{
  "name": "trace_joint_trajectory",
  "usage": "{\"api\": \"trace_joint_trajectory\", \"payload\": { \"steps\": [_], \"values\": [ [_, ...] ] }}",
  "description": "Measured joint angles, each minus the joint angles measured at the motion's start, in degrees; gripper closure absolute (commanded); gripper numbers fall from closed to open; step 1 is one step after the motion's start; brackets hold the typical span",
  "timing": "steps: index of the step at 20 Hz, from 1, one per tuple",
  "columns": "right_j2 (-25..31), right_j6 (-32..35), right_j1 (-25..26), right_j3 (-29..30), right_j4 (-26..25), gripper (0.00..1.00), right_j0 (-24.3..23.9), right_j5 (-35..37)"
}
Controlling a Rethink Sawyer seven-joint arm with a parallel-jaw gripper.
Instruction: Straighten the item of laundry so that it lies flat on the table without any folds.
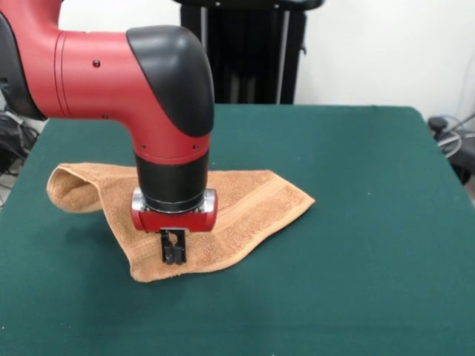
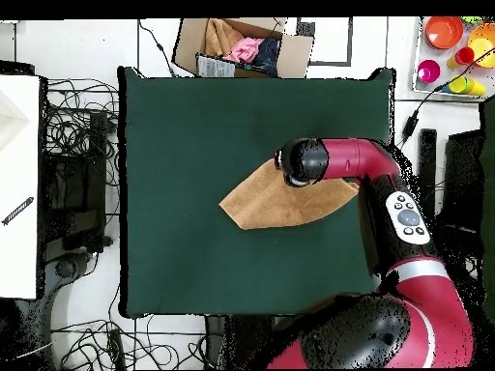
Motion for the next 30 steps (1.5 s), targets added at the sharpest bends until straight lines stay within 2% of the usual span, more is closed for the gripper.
{"api": "trace_joint_trajectory", "payload": {
  "steps": [13, 14, 30],
  "values": [
    [0.3, 0.0, 0.0, -0.1, -0.1, 1.0, 0.8, -1.5],
    [0.8, 0.0, 0.0, -0.1, -0.1, 0.0, 0.7, -1.5],
    [2.9, 0.0, 0.0, -0.7, 0.6, 0.0, 0.6, -1.5]
  ]
}}
